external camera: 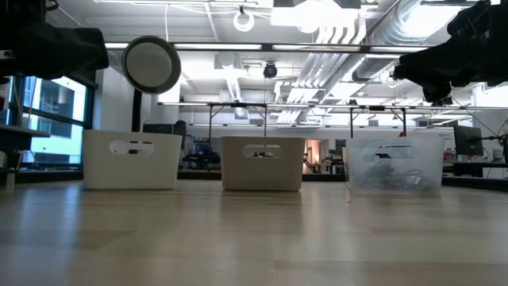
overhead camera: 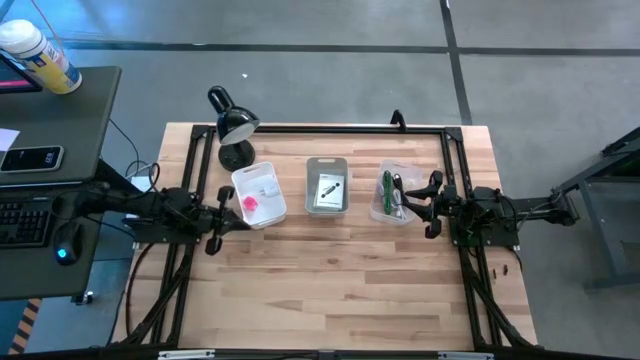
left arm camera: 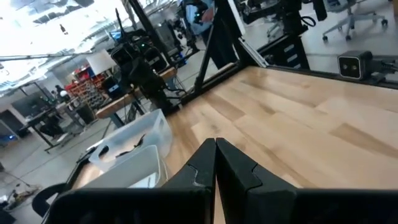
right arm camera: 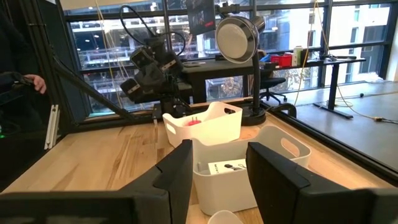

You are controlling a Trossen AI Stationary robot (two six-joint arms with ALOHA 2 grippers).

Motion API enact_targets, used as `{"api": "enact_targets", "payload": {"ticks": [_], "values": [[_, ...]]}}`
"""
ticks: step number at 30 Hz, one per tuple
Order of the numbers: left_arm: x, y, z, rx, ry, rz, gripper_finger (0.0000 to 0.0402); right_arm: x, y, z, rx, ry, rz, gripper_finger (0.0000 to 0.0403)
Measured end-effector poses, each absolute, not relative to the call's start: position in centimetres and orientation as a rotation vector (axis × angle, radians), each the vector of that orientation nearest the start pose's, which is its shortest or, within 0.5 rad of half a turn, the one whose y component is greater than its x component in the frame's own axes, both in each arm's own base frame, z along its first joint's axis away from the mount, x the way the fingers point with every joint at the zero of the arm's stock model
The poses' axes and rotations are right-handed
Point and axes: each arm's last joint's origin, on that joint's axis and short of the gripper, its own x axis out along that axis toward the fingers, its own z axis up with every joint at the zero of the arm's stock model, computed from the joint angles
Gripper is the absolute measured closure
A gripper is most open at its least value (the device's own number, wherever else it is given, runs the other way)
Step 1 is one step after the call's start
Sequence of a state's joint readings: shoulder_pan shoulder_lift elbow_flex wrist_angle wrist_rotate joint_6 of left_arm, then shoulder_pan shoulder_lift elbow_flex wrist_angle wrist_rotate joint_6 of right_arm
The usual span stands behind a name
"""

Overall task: Pick and place items into bin
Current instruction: Return to home position

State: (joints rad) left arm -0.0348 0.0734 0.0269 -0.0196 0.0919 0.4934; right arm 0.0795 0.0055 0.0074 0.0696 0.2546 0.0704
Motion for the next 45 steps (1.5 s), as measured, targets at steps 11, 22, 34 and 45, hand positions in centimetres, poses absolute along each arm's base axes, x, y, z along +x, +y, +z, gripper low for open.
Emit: {"api": "enact_targets", "payload": {"ticks": [11,22,34,45], "values": [[9.9,-0.35,16.59,0.634,0.036,-0.063,0.0401,9.67,0.04,17.23,0.082,-0.077,-0.172,0.0263],[9.64,-0.34,17.02,0.699,-0.015,-0.039,0.0401,9.67,0.04,17.22,0.082,-0.076,-0.173,0.0263],[9.61,-0.79,16.91,0.623,-0.016,-0.088,0.0401,9.67,0.04,17.22,0.082,-0.076,-0.172,0.0263],[9.6,-0.84,16.91,0.211,0.001,-0.093,0.0401,9.67,0.04,17.22,0.082,-0.076,-0.172,0.0263]]}}
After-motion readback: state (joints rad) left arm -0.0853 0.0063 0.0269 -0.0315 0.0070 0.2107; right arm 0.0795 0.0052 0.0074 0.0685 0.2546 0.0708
